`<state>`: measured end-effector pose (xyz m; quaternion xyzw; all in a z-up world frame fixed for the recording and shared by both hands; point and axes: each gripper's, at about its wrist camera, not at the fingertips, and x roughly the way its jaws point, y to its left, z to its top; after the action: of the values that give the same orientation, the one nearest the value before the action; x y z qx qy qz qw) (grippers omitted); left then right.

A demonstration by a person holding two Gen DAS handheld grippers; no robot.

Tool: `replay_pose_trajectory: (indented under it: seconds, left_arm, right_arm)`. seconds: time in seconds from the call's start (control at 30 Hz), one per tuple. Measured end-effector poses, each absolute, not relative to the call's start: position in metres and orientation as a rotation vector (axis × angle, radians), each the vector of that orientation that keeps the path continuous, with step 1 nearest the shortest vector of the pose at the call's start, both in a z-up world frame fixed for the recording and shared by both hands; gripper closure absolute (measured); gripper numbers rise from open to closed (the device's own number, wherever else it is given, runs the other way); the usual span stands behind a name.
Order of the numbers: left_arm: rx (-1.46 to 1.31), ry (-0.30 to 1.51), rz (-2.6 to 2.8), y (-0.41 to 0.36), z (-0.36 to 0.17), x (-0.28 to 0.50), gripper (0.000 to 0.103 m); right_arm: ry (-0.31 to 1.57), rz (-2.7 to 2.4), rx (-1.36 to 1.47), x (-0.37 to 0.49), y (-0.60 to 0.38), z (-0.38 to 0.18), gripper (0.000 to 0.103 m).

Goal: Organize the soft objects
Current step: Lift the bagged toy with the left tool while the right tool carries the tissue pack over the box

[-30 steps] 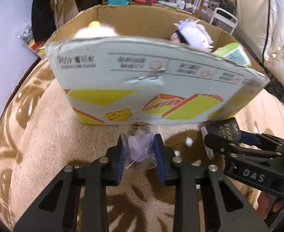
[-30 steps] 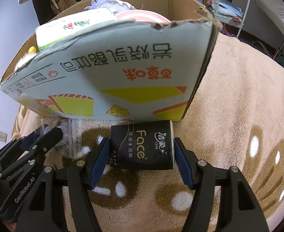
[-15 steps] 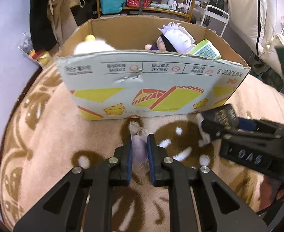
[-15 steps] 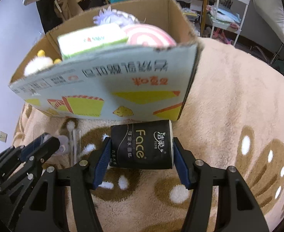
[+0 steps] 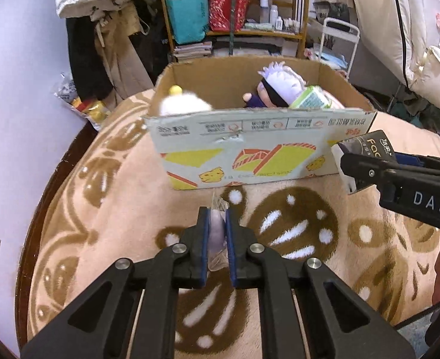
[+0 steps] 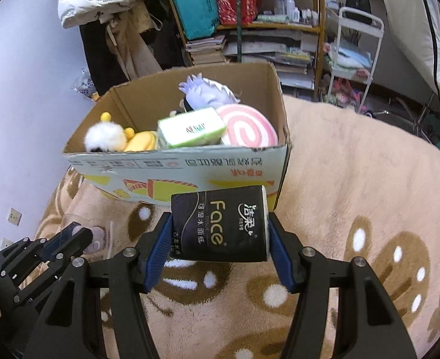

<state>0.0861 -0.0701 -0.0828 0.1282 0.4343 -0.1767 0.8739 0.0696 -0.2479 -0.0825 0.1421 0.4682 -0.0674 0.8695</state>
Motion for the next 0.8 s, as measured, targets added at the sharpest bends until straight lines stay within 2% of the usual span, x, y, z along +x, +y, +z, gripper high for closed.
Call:
replay_pose_trajectory:
  seconds: [0.13, 0.5, 0.8]
  left_arm:
    - [0.278, 0.840, -0.352, -0.065, -0.064, 0.074, 0.092]
    - [0.309, 0.513, -0.316, -0.060, 0.014, 0.037, 0.092]
    - [0.259, 0.427, -0.317, -0.055, 0.037, 0.054, 0.092]
  right_arm:
    - [0.945, -0.140, 0.280, 0.065, -0.249, -0.069, 0.038]
    - [0.765, -0.143, 0.202, 0.045, -0.237, -0.014, 0.038]
    - [0.604, -0.156, 0.147, 0.048, -0.230, 0.007, 0.038]
